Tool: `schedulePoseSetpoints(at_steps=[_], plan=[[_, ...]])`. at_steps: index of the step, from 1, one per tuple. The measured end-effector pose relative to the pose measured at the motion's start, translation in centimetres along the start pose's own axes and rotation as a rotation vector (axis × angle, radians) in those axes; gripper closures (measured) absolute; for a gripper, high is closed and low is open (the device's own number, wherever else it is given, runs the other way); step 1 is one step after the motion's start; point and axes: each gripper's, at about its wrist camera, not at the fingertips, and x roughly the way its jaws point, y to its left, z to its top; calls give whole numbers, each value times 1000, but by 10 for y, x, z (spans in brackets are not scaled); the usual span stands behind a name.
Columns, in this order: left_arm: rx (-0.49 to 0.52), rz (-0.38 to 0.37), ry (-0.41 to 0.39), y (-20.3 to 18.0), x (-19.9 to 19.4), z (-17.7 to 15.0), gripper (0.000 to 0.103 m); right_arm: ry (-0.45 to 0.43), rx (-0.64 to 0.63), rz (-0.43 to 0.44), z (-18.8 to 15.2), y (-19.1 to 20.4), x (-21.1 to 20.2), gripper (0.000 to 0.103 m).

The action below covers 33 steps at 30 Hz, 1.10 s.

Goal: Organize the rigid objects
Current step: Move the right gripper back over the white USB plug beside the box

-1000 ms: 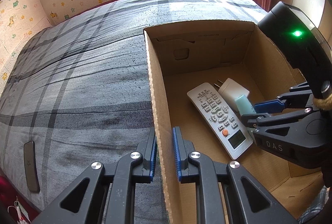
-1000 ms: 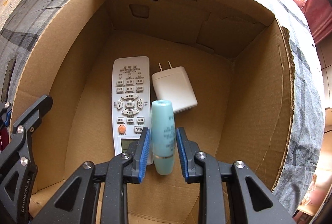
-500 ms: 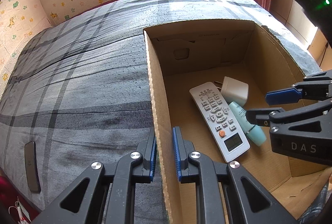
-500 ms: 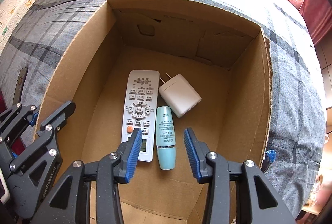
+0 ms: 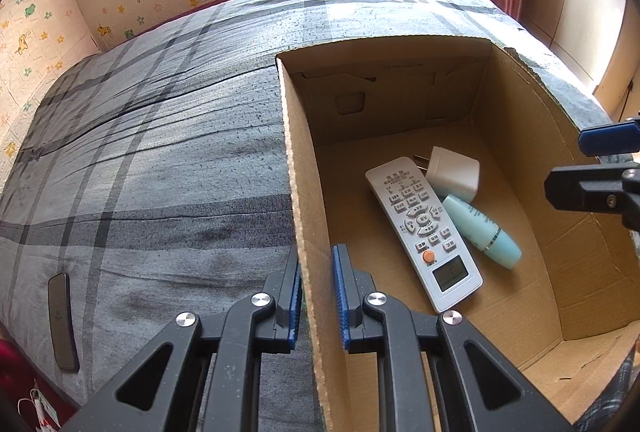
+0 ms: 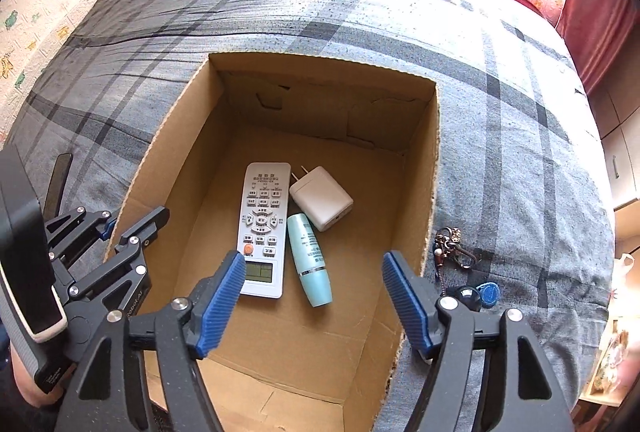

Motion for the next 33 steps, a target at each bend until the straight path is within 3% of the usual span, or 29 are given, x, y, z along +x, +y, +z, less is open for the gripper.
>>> schedulePoseSetpoints(at_steps=[7,20,33], plan=[[0,0,0,0,0,0,87,-76,21,-25,-1,-21,-29,0],[0,1,1,0,-1,1,87,-114,74,-107,-30,-80,-53,0],[-1,1,2,0,0,2,87,-69,144,-136,-73,-126,-19,0]])
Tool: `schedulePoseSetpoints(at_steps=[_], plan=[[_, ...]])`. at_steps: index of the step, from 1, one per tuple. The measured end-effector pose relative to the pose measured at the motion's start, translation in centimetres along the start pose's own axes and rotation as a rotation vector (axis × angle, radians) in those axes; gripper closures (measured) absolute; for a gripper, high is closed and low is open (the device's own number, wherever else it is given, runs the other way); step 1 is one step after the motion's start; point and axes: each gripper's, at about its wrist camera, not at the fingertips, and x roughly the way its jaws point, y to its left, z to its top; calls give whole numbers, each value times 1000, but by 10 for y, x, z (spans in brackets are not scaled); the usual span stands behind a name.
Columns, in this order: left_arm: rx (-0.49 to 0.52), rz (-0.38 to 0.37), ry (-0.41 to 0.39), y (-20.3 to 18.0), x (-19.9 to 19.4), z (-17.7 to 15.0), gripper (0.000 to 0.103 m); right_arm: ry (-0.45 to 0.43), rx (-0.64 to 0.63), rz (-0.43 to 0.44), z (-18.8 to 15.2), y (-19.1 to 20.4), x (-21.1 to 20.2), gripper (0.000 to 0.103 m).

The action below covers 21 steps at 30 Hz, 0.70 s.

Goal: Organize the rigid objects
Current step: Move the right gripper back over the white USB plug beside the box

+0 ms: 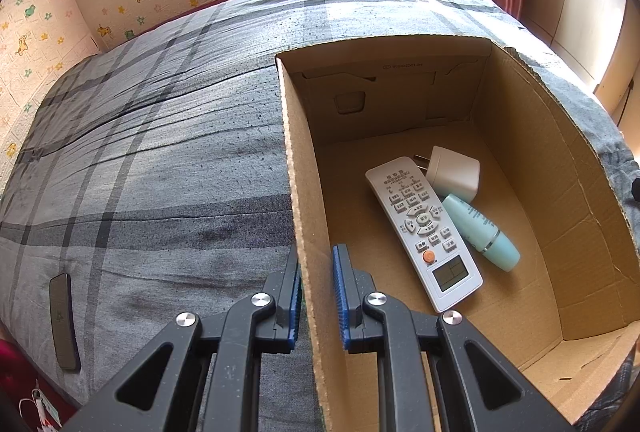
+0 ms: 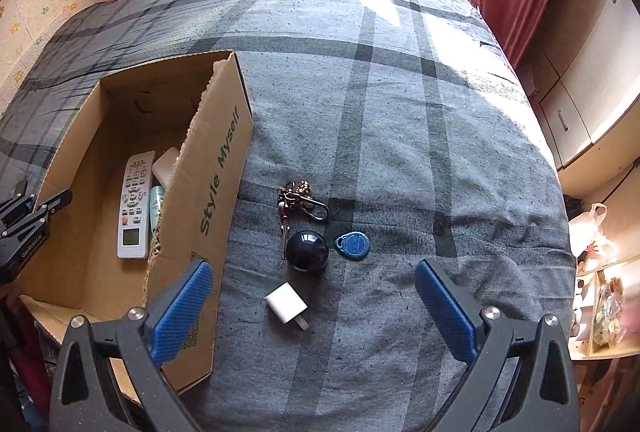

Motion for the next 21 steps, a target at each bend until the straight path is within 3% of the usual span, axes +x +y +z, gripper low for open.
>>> schedulePoseSetpoints(at_steps=[21], plan=[[2,2,0,1,0,-1,87,68,-65,24,-41,8,71,1]])
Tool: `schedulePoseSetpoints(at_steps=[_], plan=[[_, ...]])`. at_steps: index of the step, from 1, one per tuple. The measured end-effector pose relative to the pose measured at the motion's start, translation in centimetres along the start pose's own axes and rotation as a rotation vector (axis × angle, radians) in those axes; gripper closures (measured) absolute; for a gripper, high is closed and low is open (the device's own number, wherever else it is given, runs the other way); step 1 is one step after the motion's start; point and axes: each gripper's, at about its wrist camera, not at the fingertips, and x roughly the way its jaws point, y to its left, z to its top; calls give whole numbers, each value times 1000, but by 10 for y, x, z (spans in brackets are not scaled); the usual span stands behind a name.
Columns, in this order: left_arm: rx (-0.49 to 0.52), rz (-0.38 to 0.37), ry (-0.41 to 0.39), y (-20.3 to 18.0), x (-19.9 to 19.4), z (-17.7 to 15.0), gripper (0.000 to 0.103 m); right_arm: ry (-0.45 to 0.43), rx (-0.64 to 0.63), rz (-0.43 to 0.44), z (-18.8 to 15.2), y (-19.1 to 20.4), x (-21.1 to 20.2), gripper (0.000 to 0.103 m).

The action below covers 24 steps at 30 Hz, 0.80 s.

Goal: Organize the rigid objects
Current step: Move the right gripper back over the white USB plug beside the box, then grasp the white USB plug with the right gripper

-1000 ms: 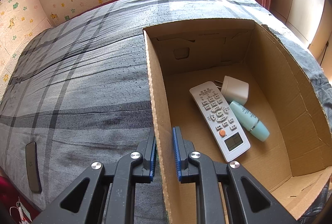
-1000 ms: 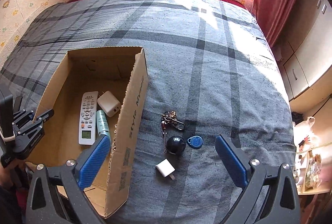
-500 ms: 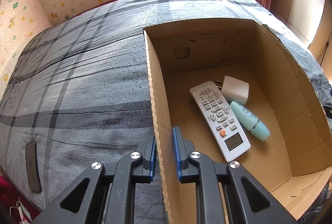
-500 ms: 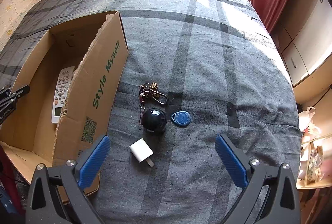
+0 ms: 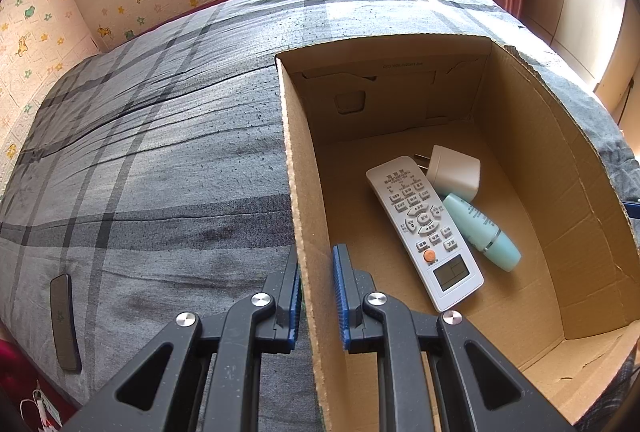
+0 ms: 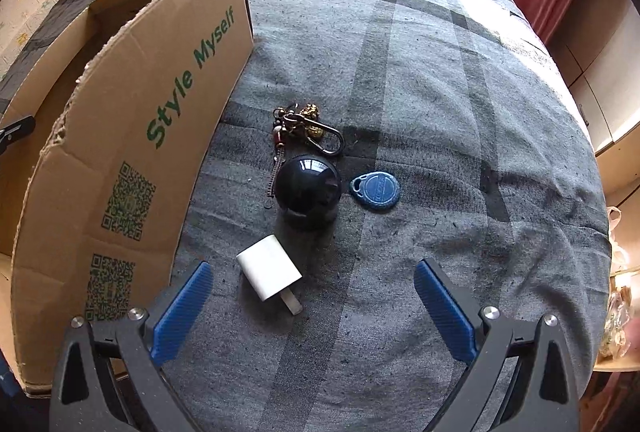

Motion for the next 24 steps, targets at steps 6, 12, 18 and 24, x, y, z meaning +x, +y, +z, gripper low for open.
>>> schedulePoseSetpoints(at_steps=[6,12,18,24], plan=[[2,2,0,0,0,0,87,-6,23,5,1,-3,11,1],[5,5,3,-2,1,0,87,8,25,30,2,-1,20,4],[4,5,2,-1,1,0,87,34,35,67,2,3,27,46],[3,6,2,-2,1,0,87,21,30,61,-2,12,21,65]])
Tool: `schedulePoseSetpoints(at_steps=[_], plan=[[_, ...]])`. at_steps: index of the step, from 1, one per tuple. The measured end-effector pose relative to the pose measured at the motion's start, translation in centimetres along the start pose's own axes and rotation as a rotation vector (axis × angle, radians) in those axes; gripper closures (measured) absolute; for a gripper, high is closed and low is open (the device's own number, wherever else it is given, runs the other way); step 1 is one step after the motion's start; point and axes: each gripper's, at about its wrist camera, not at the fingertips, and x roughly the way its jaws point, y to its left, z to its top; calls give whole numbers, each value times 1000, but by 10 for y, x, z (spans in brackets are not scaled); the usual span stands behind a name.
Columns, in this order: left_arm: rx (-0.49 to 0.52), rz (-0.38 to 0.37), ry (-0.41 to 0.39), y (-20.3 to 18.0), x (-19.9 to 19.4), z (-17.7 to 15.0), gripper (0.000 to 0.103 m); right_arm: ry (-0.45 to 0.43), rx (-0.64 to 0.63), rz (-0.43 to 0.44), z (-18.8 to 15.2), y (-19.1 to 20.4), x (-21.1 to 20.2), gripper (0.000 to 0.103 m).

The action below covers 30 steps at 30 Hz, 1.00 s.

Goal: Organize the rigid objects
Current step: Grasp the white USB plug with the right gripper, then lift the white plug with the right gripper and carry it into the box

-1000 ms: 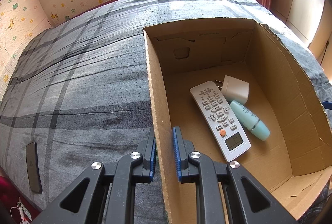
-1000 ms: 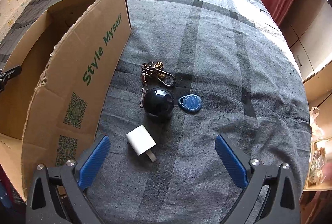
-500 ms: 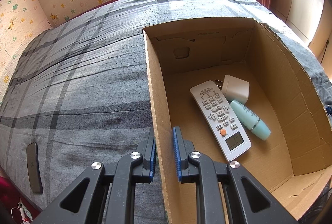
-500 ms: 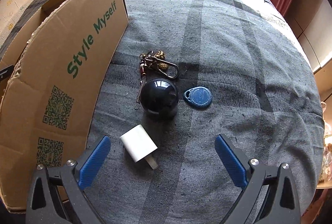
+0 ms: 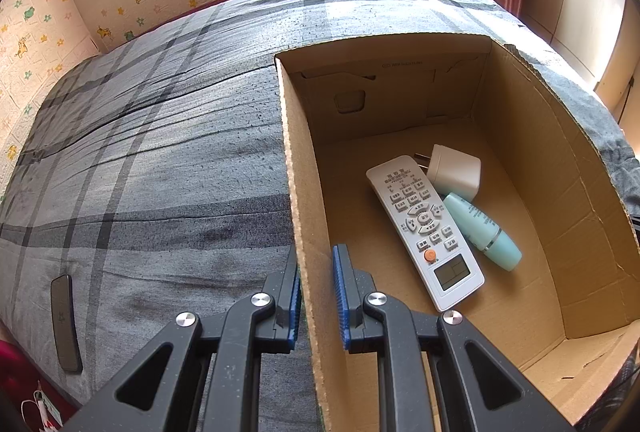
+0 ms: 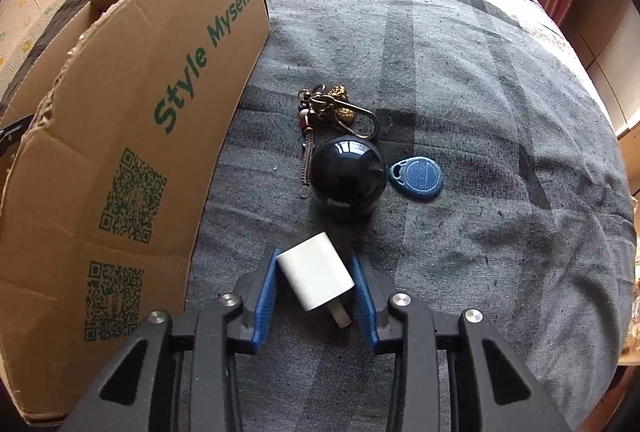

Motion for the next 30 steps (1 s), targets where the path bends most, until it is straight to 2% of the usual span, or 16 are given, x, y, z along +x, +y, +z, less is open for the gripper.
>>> schedulePoseSetpoints(at_steps=[11,30], plan=[[-3,-3,0,0,0,0,87,-10,20,11,3,6,-21,65],[-3,-4,0,0,1,0,87,-22,24,-32,18,12,-66,65]])
